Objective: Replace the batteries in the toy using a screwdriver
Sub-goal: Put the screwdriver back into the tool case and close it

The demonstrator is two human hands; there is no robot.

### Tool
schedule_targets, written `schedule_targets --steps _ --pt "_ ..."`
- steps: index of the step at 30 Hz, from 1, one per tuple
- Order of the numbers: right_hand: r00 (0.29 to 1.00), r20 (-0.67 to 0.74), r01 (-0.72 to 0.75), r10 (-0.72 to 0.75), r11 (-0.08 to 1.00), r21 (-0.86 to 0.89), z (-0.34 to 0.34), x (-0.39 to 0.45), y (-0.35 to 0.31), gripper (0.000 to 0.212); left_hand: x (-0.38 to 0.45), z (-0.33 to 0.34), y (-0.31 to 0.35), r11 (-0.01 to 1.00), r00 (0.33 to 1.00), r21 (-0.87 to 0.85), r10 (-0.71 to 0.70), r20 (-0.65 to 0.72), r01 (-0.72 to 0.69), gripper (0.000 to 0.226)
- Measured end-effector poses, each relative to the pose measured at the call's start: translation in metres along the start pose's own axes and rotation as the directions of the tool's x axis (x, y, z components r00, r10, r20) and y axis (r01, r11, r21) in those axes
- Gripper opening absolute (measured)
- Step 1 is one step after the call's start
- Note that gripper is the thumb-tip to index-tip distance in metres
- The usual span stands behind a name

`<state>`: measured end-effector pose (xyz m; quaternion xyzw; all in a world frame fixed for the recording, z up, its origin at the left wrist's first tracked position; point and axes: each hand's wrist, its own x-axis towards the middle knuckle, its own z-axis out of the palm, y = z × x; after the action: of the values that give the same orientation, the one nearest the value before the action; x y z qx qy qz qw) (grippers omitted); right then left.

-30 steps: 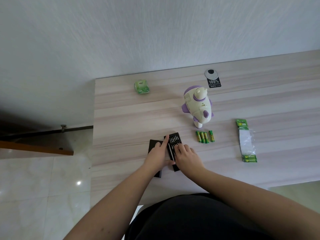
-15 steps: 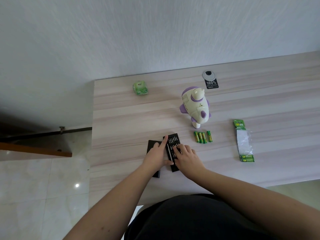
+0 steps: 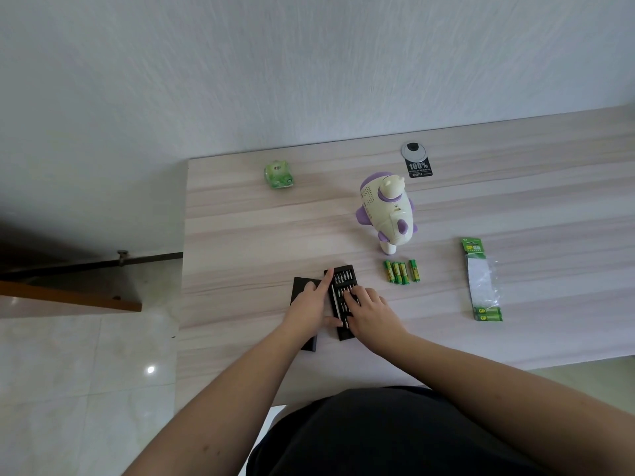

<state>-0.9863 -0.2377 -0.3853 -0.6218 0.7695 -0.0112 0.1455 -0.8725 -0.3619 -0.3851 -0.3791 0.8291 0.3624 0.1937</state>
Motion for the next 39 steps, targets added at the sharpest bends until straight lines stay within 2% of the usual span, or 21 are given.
schedule_targets --steps 12,22,31,34,39 --pt "0.991 0.132 -0.006 0.005 1.0 0.003 -0.006 -0.004 0.003 0.059 -0.002 -0.001 0.003 1.0 1.0 0.023 0.0 0.0 0.0 0.118" --pt "0.989 0.147 -0.009 0.003 0.999 0.034 -0.007 -0.005 0.004 0.063 -0.002 -0.002 0.004 0.999 1.0 0.034 0.001 0.001 -0.001 0.116" --pt "0.98 0.189 -0.112 0.062 0.957 0.268 -0.012 -0.027 0.015 0.064 -0.006 -0.003 0.003 1.0 1.0 -0.031 0.003 0.005 -0.003 0.114" --pt "0.969 0.215 -0.193 0.122 0.916 0.351 -0.016 -0.032 0.02 0.059 -0.01 -0.002 0.0 0.993 0.999 -0.12 0.001 -0.033 -0.005 0.114" --pt "0.94 0.256 -0.322 0.227 0.841 0.434 -0.02 -0.031 0.027 0.052 -0.023 0.002 -0.005 0.981 0.983 -0.188 0.013 -0.181 -0.048 0.085"
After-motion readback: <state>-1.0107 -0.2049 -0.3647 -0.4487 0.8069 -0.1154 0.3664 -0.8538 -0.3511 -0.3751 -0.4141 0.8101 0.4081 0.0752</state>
